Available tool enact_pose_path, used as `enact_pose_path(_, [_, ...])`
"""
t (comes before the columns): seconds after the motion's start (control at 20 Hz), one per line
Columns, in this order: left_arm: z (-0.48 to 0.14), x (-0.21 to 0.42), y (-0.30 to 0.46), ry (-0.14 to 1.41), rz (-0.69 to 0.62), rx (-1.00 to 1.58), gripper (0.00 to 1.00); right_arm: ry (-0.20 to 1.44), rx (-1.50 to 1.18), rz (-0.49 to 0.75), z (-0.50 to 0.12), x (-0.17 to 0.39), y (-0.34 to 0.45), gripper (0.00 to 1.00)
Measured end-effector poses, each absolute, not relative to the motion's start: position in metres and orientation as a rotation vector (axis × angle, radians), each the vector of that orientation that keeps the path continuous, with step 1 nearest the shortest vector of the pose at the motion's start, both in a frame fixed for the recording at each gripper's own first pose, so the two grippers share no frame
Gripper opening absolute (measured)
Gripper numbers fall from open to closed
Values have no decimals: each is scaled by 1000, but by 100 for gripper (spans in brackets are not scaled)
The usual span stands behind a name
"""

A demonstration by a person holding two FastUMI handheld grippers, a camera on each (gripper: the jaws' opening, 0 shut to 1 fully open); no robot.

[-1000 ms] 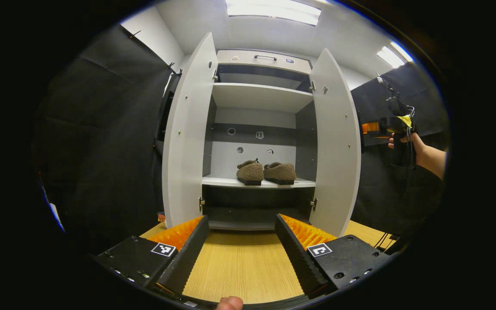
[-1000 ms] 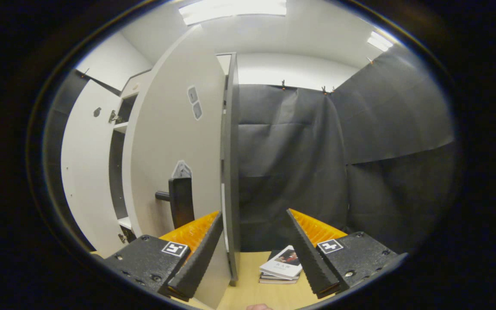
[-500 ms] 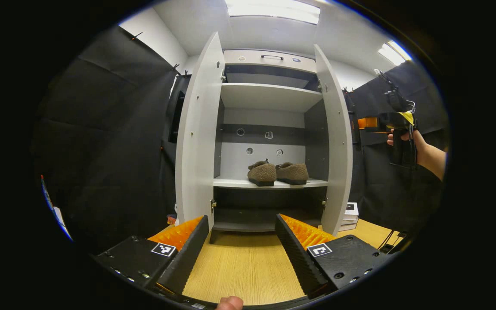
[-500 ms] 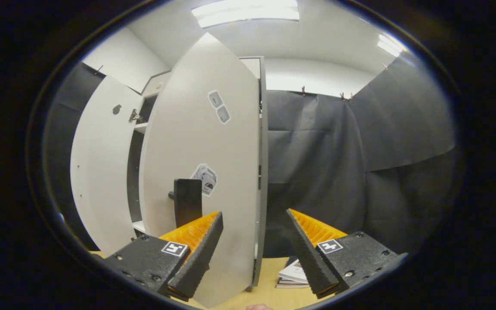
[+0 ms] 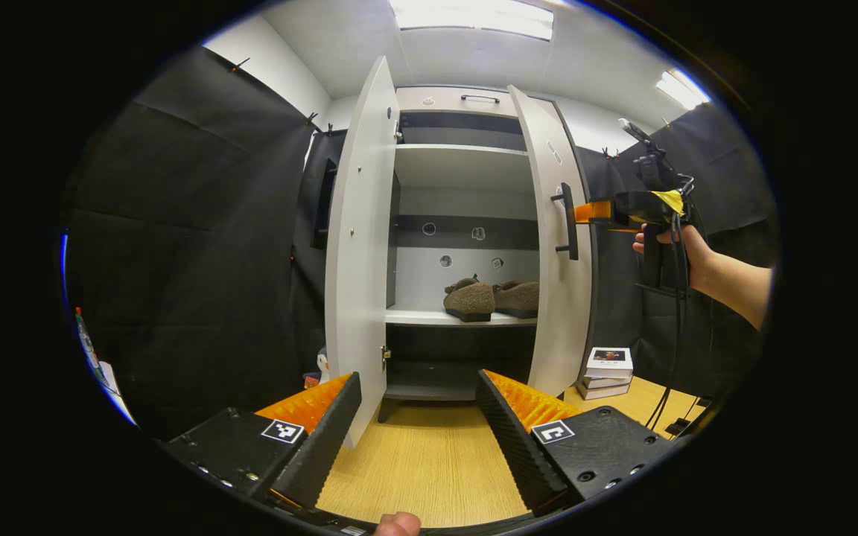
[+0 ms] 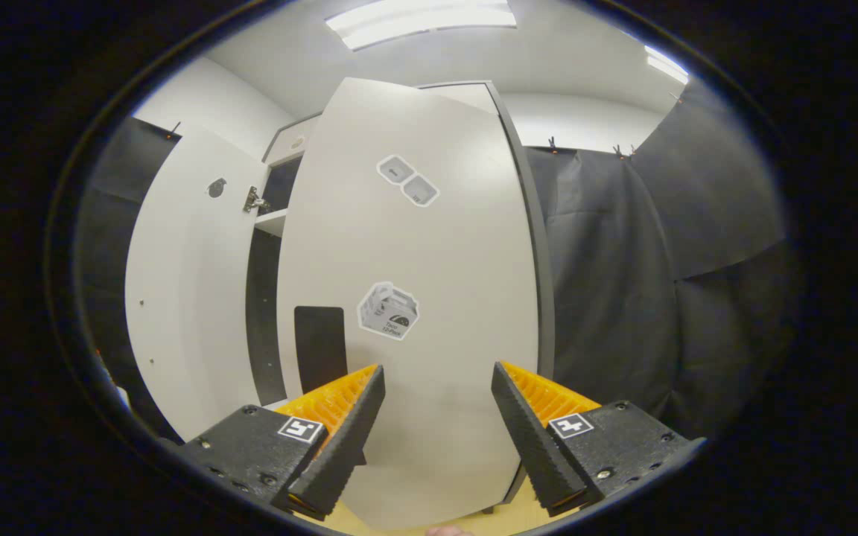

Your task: Grab one shoe with the right hand and put it into the shoe cabinet, grab the other shoe with the left hand and put it into the shoe cabinet; then close the right door with the right hand and the left door with the left hand.

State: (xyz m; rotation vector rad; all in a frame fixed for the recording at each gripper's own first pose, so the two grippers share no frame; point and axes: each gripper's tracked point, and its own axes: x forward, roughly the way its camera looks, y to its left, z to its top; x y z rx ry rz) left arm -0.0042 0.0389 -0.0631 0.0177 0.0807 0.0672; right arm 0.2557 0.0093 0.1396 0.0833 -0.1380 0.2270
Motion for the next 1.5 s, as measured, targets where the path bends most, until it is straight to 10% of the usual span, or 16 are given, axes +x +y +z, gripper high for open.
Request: enact_pose_path(1.5, [-47, -15, -27, 86, -29, 2, 95, -16, 67, 34, -49, 17, -23, 96])
